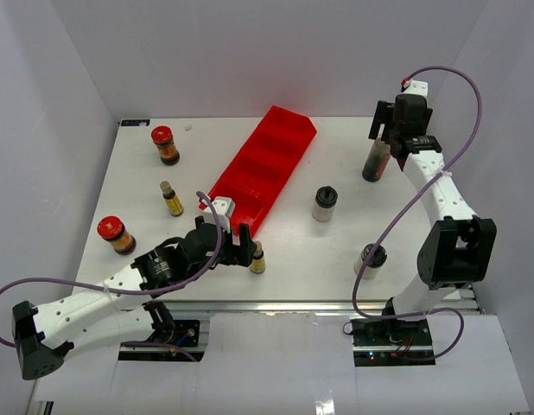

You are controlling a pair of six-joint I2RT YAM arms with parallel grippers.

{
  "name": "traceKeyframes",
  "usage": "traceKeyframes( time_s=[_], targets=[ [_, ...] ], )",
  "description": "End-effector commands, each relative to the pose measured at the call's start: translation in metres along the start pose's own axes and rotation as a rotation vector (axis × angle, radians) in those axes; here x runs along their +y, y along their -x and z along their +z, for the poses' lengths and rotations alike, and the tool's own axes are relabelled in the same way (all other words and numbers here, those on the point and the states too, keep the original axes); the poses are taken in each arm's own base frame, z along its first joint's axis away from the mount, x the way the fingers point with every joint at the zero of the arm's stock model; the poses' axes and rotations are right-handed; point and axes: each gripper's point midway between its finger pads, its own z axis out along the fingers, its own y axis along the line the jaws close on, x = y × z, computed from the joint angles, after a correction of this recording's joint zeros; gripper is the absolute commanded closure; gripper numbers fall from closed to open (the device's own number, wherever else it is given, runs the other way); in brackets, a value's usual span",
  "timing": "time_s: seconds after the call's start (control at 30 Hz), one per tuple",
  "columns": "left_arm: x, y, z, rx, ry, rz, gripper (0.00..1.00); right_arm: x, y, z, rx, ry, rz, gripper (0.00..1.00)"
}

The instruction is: Organize the condiment bottles

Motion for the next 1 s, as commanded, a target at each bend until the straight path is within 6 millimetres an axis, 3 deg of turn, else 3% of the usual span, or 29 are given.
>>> traceKeyframes(
  time_s=[0.0,0.67,0.83,0.97],
  targets=[
    [-0.005,0.006,0.003,-0.013,-0.005,-0.015,0.02,0.009,0.02,0.013,-0.086,0.046,0.003,0.12],
    [-0.008,0.011,0.002,-0.003,-0.004,-0.006,0.02,0.002,0.006,0.029,-0.109,0.005,-0.044,0.35],
    [-0.007,0.011,0.001,-0.001,0.0,-0.002,0.02,0.002,0.009,0.03,-0.128,0.016,-0.059,0.57],
    [-0.005,0.011,0.0,0.0,0.009,-0.002,0.02,0.008,0.017,0.03,-0.148,0.044,-0.061,0.9]
  ],
)
